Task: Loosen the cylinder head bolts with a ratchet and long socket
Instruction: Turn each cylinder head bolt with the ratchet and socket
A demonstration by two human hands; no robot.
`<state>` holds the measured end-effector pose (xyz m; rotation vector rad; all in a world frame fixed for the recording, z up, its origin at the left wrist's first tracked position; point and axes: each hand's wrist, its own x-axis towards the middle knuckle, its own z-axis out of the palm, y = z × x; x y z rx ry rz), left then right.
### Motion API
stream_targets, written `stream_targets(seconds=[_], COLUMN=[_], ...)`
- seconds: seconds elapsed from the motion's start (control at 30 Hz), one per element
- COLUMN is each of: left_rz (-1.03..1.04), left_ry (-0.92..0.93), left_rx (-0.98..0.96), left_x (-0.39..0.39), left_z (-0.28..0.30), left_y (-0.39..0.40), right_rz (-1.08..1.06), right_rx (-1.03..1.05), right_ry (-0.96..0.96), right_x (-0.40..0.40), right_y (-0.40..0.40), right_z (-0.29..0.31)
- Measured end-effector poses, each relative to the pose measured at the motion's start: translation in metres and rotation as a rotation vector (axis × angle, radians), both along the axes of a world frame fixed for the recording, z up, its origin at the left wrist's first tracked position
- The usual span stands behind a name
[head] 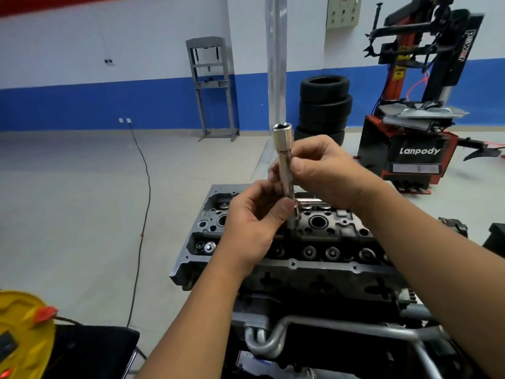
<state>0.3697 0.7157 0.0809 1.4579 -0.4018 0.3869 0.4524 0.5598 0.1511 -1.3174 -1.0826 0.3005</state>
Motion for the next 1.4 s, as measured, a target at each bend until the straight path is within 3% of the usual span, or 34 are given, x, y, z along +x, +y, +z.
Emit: stream_targets(seconds=[0.27,0.57,0.77,0.9,1.1,1.27,1.4], left_rz=[-0.194,-0.207,-0.284,-0.158,-0.117,-0.281,-0.218], left_ry=[0.073,-0.007,0.148,0.031,0.045,0.066,0.049], left_rx=[0.077,0.019,0.025,0.111,0.102,0.097,0.026], left_x=[0.003,0.003,0.004,0.005,0.003,0.004,0.005], left_z=[-0.001,-0.002,-0.002,-0.006,-0.004,-0.006,-0.007], left_y=[0.013,0.008,0.012,0.010,0.009,0.014,0.013], right_rz=[-0.149,-0.421,-0.730,-0.653,-0.625,-0.781,-0.782], right_rx=[-0.032,0.311,0.312,0.400,0.456,0.344,0.300], right_ry=[-0.051,0.250,0.286,0.341,0.340,0.163,0.105], right_x=[-0.024,-0.059,-0.067,-0.073,-0.076,-0.075,-0.074], right_y=[-0.001,0.019,0.043,0.039,0.039,0.041,0.046], right_z=[-0.001,-0.041,-0.058,-0.060,-0.061,-0.067,-0.067])
